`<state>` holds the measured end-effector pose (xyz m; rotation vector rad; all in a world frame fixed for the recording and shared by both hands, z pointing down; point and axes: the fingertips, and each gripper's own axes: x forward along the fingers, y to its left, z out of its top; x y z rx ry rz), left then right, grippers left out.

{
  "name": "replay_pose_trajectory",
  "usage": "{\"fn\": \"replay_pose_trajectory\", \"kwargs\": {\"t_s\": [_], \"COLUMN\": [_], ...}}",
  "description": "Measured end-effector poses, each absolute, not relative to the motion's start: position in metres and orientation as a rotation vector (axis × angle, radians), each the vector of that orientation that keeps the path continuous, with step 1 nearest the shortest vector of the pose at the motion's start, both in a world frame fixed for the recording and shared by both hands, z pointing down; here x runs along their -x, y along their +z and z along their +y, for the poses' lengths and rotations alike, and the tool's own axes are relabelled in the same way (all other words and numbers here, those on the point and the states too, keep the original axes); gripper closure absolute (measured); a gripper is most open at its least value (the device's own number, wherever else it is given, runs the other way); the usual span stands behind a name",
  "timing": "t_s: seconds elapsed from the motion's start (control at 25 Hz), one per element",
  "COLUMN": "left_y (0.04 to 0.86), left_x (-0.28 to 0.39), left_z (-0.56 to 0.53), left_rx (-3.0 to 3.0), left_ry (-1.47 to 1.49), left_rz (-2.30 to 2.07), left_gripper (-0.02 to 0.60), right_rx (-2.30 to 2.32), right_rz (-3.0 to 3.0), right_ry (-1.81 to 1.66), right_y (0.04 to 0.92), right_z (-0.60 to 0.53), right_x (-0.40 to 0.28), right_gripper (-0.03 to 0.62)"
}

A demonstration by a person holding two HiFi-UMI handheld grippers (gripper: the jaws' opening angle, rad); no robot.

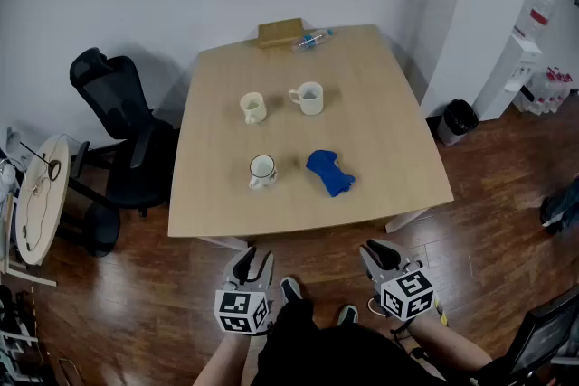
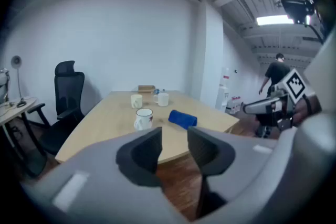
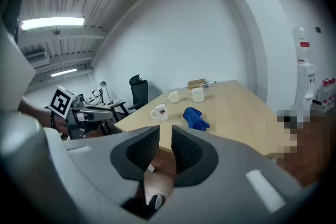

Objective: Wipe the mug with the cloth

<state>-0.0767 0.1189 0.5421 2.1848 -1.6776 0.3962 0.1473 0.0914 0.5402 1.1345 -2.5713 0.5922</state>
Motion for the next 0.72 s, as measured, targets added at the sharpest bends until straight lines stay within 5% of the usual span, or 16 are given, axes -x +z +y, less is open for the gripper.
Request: {"fn": "replay_pose_trajectory", "kwargs": {"t_s": [0.72], "left_y": [0.668], "left_x": [0.171], "left_z": [-0.087], "left_rx": [-2.386], "left_ry": [0.757], "left_rz": [-1.441], "left_gripper": [0.38], "right_rx": [-1.227], "right_rz": [-2.413], "right_ry": [0.566], "right_y": [0.539], "right_z": [-0.081], "right_x": [-0.052], "right_gripper": [0.519]}}
